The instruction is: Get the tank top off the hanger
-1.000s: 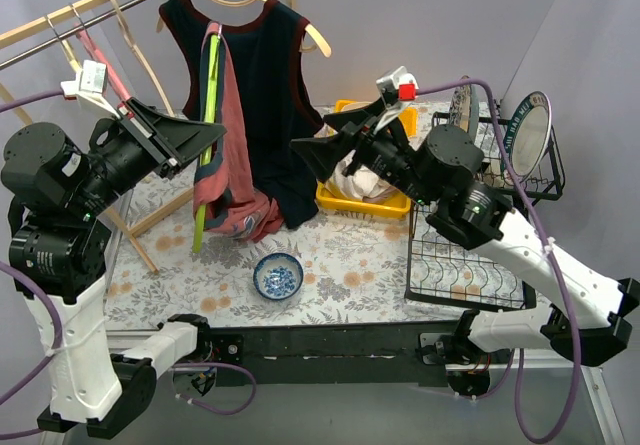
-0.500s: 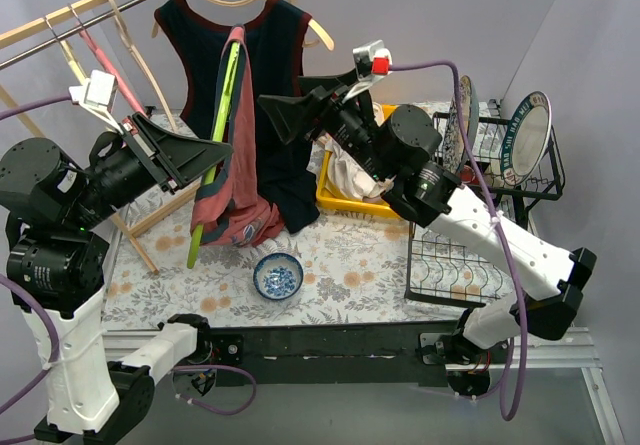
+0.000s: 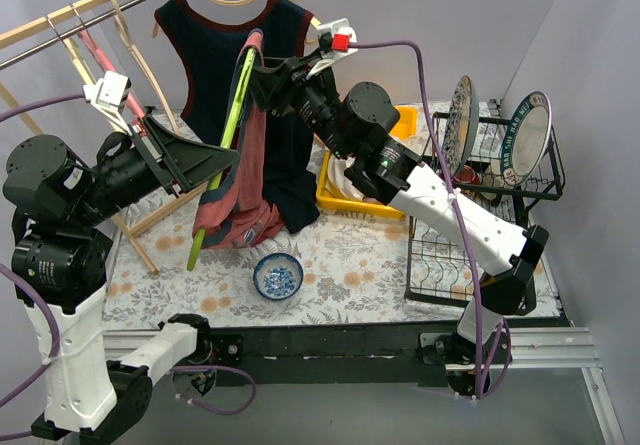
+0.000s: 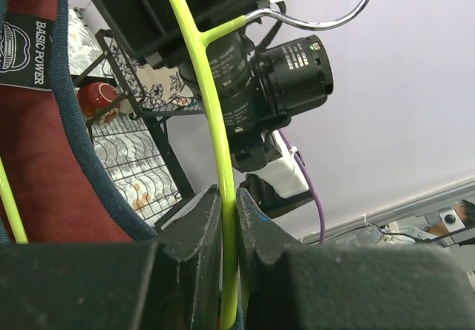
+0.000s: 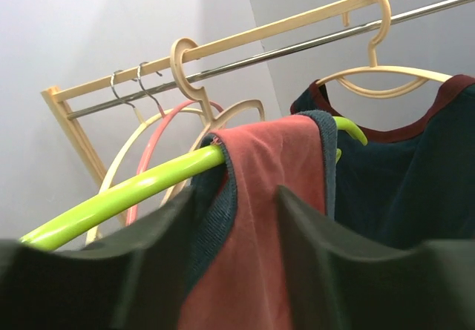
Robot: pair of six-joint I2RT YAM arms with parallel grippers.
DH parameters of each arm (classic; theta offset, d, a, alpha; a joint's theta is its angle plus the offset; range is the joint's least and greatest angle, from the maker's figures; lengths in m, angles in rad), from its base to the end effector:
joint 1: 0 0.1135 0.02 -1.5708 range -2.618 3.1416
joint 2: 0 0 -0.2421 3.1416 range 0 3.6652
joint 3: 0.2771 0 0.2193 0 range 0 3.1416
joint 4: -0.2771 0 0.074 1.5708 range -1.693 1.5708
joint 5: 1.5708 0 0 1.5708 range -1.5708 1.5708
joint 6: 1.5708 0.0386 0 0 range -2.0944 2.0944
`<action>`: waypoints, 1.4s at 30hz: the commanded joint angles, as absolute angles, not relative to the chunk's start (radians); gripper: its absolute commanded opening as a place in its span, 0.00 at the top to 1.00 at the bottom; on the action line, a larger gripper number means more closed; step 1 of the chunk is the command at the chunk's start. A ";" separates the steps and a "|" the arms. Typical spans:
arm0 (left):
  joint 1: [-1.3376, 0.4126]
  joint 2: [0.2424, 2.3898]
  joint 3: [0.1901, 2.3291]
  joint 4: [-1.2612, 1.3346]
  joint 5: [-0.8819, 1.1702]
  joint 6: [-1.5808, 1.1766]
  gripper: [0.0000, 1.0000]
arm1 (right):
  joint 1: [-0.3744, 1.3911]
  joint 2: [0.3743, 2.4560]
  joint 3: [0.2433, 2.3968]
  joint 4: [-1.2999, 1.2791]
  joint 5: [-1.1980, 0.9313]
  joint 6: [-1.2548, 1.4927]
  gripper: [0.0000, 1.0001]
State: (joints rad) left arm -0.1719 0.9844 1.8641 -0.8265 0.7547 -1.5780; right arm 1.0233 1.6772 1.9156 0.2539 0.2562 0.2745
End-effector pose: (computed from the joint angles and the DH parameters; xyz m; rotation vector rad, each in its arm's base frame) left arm 0.0706 -0.0391 0.5214 -0.5742 1.8106 -1.8639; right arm 0.1825 0.2806 0.5150 -0.1863 1.1374 1.0222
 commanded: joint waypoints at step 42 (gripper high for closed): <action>-0.250 1.032 2.120 -0.850 0.905 -1.436 1.00 | 0.698 1.848 2.249 -0.072 0.206 0.279 0.99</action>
State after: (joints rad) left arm -0.2333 1.0832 2.0323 -0.9131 0.7509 -1.4368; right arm 0.7803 1.8175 2.2189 -0.0143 0.1539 0.2863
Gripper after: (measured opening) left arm 0.098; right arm 0.042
